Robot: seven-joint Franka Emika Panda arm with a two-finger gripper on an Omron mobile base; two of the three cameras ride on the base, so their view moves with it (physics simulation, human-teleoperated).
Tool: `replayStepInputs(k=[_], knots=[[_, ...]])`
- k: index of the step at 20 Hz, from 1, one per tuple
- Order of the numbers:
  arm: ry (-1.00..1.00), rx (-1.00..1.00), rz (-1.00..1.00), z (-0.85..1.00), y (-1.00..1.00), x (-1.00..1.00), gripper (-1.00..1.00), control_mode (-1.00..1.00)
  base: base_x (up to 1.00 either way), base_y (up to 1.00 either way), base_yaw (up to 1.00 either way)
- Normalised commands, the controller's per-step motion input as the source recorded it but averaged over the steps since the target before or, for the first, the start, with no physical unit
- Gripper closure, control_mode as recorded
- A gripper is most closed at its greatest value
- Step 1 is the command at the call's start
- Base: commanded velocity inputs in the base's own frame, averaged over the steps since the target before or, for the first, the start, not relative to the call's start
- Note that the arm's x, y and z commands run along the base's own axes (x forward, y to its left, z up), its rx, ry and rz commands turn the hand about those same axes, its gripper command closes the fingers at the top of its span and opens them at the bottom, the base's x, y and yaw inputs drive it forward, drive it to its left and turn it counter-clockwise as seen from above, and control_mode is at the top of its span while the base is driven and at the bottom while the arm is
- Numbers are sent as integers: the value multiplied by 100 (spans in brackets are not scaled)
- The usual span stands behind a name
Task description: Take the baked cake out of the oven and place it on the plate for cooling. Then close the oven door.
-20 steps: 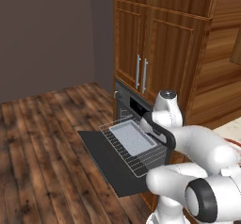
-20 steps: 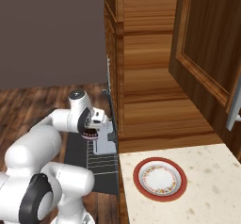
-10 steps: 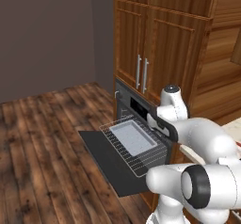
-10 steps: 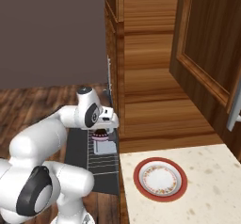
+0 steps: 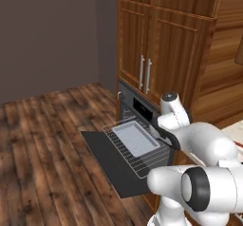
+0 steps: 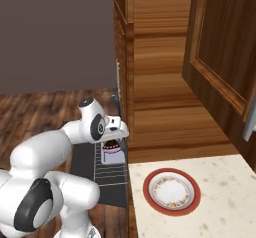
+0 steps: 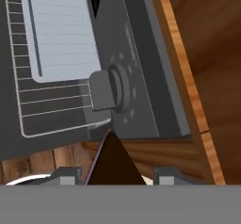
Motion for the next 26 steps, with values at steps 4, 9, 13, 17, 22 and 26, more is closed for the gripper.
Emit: replayStepInputs(k=[4, 9, 13, 17, 22, 26], knots=[[-1, 0, 0, 0, -86, -30, 100, -100, 0, 0, 0], [0, 1, 0, 0, -45, -72, 100, -100, 0, 0, 0], [1, 5, 0, 0, -18, -82, 100, -100, 0, 0, 0], [4, 7, 0, 9, -17, -82, 100, -100, 0, 0, 0], [1, 4, 0, 9, -28, -51, 100, -100, 0, 0, 0], [0, 0, 0, 1, -51, -4, 100, -100, 0, 0, 0]])
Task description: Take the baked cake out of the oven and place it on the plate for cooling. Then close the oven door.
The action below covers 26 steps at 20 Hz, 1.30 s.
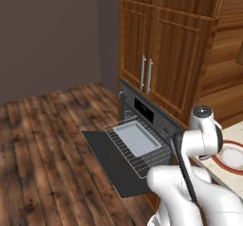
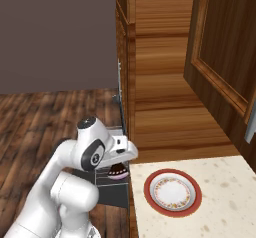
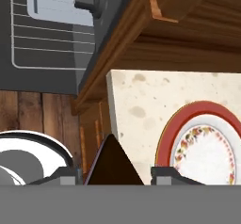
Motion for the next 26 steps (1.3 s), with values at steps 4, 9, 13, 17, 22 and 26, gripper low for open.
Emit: replayStepInputs(k=[4, 9, 13, 17, 22, 26], knots=[[0, 0, 0, 0, -72, 2, 100, -100, 0, 0, 0], [0, 0, 0, 0, -78, 5, 100, -100, 0, 0, 0], [1, 1, 0, 0, -78, 1, 100, -100, 0, 0, 0], [2, 2, 0, 0, -69, 0, 100, -100, 0, 0, 0], [4, 3, 0, 0, -57, 13, 100, -100, 0, 0, 0], [8, 7, 0, 0, -43, 26, 100, -100, 0, 0, 0]])
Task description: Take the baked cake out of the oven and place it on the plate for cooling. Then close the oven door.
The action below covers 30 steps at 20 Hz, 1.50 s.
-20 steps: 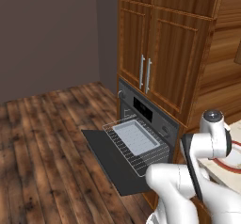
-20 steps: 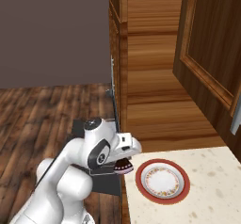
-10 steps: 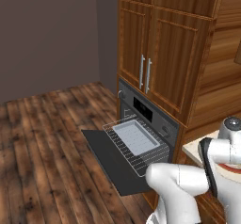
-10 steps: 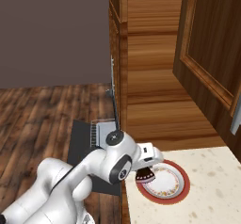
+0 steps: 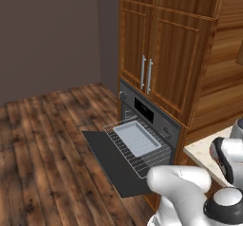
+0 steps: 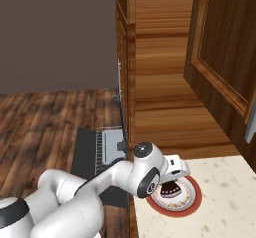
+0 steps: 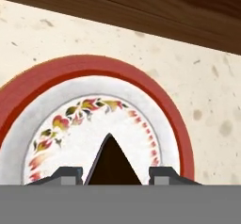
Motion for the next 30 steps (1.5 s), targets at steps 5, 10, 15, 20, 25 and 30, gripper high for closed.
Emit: replayStepInputs(k=[5, 10, 15, 20, 25, 30], knots=[[8, 11, 1, 0, -34, 34, 100, -100, 0, 0, 0], [10, 12, 1, -3, -38, 13, 100, -100, 0, 0, 0], [10, 13, 1, -24, -34, 0, 100, -100, 0, 0, 0], [6, 13, 2, -32, -12, 0, 100, -100, 0, 0, 0], [2, 13, 3, -23, 0, 1, 100, -100, 0, 0, 0], [3, 9, 3, -29, 0, 7, 100, -100, 0, 0, 0]])
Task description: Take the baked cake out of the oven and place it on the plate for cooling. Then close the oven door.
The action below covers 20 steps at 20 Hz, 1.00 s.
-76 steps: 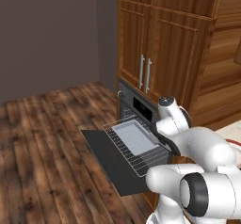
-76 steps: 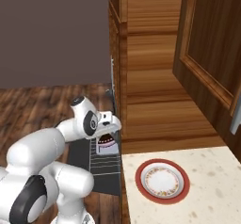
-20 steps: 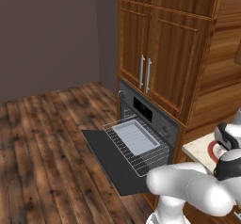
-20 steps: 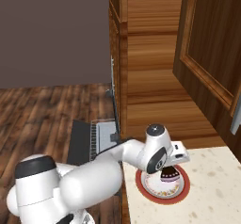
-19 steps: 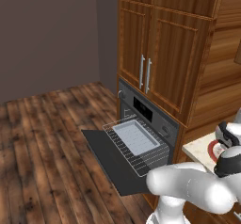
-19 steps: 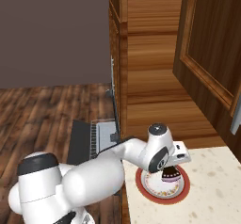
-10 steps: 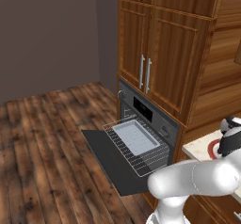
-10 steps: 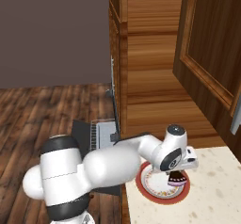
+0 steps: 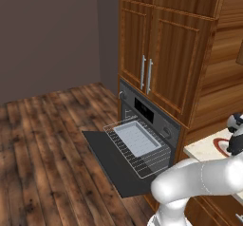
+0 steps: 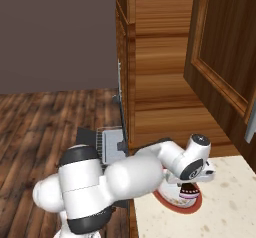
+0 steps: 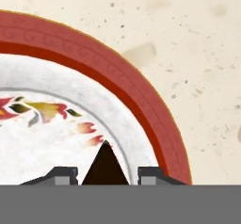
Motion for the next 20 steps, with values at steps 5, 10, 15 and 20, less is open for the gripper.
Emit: replayStepInputs(k=[5, 10, 15, 20], knots=[[3, 7, 2, -21, 2, 1, 100, -100, 0, 0, 0], [2, 3, 0, -2, 15, -19, -100, -100, 0, 0, 0], [0, 0, 0, 0, 17, -31, -100, -100, 0, 0, 0], [0, 0, 0, 25, 16, -47, -100, -100, 0, 0, 0]])
